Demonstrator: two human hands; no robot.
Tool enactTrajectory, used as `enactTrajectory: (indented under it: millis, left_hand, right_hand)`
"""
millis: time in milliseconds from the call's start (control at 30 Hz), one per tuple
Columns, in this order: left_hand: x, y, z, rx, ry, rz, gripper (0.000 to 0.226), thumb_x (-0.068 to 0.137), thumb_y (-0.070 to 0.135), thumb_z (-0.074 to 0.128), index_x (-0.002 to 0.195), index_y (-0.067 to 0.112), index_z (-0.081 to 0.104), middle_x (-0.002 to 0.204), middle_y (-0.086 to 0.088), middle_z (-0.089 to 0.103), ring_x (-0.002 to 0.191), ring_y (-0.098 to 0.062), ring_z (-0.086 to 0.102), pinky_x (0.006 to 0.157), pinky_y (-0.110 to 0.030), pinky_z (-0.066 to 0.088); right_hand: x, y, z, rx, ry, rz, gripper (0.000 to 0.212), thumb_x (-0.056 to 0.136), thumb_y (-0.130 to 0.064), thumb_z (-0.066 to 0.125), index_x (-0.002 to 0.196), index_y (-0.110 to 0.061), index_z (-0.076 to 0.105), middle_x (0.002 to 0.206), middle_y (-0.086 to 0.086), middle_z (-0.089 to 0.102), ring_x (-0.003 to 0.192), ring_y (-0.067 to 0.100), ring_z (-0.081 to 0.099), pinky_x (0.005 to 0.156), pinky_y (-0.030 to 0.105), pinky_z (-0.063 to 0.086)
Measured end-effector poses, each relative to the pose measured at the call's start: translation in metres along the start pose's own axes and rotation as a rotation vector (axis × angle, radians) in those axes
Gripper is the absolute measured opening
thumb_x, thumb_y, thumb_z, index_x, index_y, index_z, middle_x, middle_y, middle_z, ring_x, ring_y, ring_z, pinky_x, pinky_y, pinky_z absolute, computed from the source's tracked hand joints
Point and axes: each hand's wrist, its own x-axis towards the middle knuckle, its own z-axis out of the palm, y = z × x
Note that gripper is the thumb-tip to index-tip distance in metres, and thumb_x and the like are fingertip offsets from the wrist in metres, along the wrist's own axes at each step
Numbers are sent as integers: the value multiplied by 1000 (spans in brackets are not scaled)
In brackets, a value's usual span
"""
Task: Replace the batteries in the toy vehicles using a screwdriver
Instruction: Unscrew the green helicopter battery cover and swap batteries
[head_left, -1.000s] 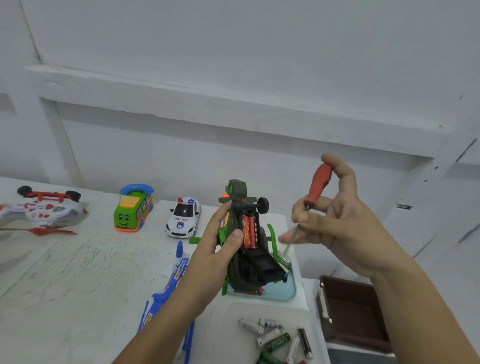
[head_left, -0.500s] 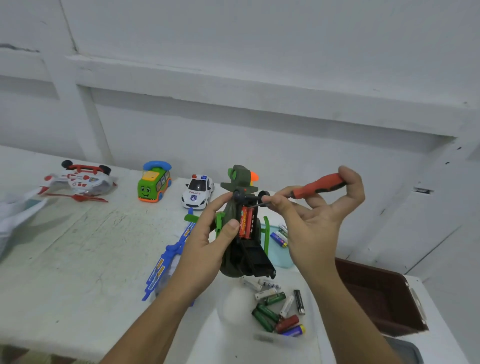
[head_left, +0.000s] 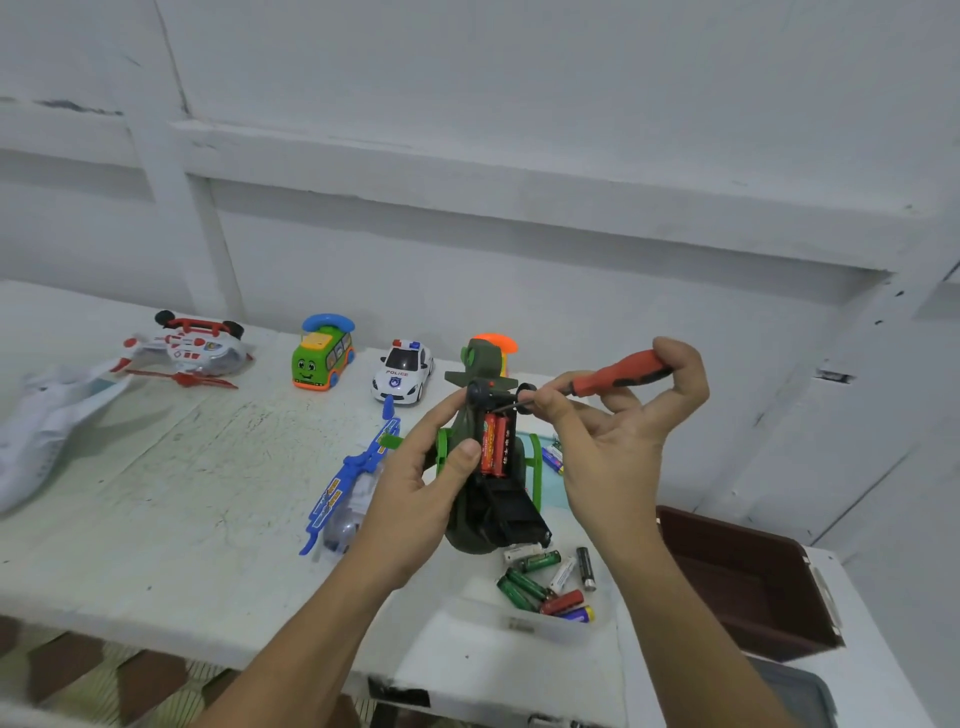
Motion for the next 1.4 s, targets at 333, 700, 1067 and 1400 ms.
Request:
enactTrajectory:
  millis: [333,700,1067,1400]
  left_hand:
    - [2,2,3,136,-3,27,35,96,14,58,125,35,59,110,35,63,105,12,58,87,-11,49]
    - [8,-10,12,360,-7,-31,34,92,24,64,120,43,64,112,12,67,106,-6,62,93,-40,53]
    - [5,-15,17,337,54,-56,37,93,21,63,112,52,61,115,16,64,104,7,57,95,-28,50]
    - [-3,-7,18,76,246,-59,37,94,18,62,107,53,63,115,20,66,107,5,60,101,-37,50]
  right_hand:
    - [23,1,-29,-34,-96,234,75,87,14,60,125,-37,20,90,22,56,68,32,72,67,40,61]
    - [3,10,-72,-101,-278,458,81,86,13,62,124,-49,26,86,16,61,70,37,71,71,48,61]
    - [-11,20,-78,-164,-186,422,74,92,2,61,126,-49,20,95,14,64,70,31,73,70,40,62]
    - [-49,27,-28,142,32,4,72,84,13,64,110,-48,37,89,18,66,78,43,69,76,48,60]
